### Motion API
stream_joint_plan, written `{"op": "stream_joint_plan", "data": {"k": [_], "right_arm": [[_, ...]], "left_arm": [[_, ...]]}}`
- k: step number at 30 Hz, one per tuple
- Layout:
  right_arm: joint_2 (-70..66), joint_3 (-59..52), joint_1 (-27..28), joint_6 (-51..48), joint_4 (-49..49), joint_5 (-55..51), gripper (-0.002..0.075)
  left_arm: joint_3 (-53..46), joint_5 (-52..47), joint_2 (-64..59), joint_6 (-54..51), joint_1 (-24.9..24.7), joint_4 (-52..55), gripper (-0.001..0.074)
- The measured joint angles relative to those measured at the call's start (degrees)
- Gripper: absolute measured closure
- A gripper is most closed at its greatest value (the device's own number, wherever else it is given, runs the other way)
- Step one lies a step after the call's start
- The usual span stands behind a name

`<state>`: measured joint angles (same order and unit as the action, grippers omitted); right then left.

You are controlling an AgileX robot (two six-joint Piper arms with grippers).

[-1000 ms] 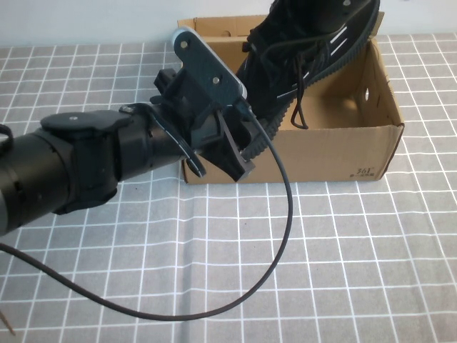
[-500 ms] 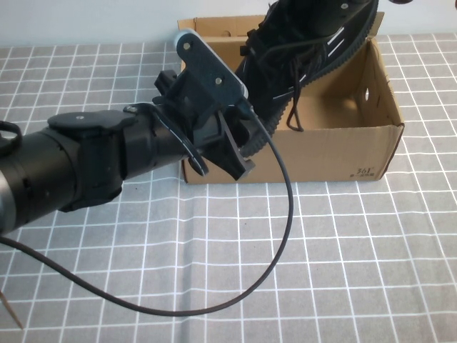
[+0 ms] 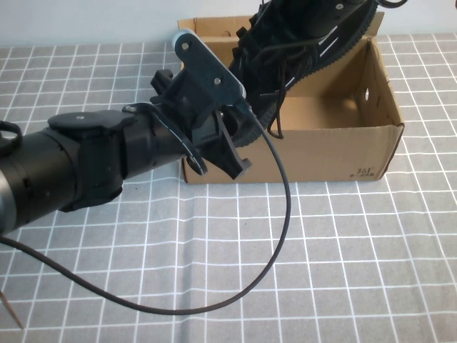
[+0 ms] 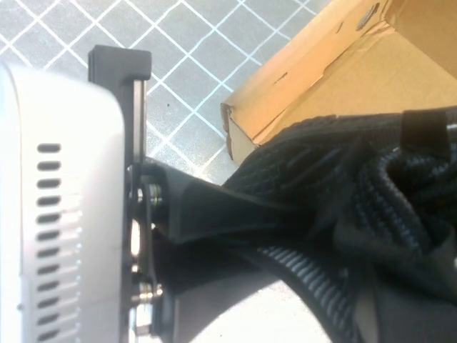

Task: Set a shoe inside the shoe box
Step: Place the shoe in the shoe box

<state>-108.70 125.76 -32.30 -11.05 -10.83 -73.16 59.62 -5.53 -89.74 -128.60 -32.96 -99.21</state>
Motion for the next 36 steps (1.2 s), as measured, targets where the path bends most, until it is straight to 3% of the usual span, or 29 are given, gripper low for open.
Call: {"op": "stream_joint_plan", "data": {"k": [4,14,17,23,26,32,36], "right_arm": [[0.0,0.0,0.0,-0.11,-0.07,0.0,0.0724],[0.0,0.0,0.0,-0.14,2.02,0.46,0.071],[0.11,0.0,0.0,-0.14,1.81,0.59,0.0662],[1.14,0.22,-0.1,-0.03,2.71,0.59,0.0482],[1.24,0.22,-0.1,0.39,4.38,0.59,0.0449],[2.55,0.22,-0.1,1.44,6.85,0.59,0.0448],[4.94,0.22,-0.1,1.57,7.59,0.48,0.0543]], "left_arm": [[0.0,0.4,0.0,-0.42,0.0,0.0,0.0683],[1.09,1.32,-0.12,-4.51,-0.04,0.0,0.0702],[1.33,2.5,-0.34,-5.89,-0.04,0.0,0.0705],[1.22,5.53,-1.28,-7.92,-0.04,0.1,0.0713],[1.22,5.96,-1.28,-8.75,-0.04,0.1,0.0714],[1.93,5.96,-1.28,-11.92,-0.04,0.0,0.0715],[4.21,5.96,-1.28,-14.19,-0.04,0.0,0.0715]]}}
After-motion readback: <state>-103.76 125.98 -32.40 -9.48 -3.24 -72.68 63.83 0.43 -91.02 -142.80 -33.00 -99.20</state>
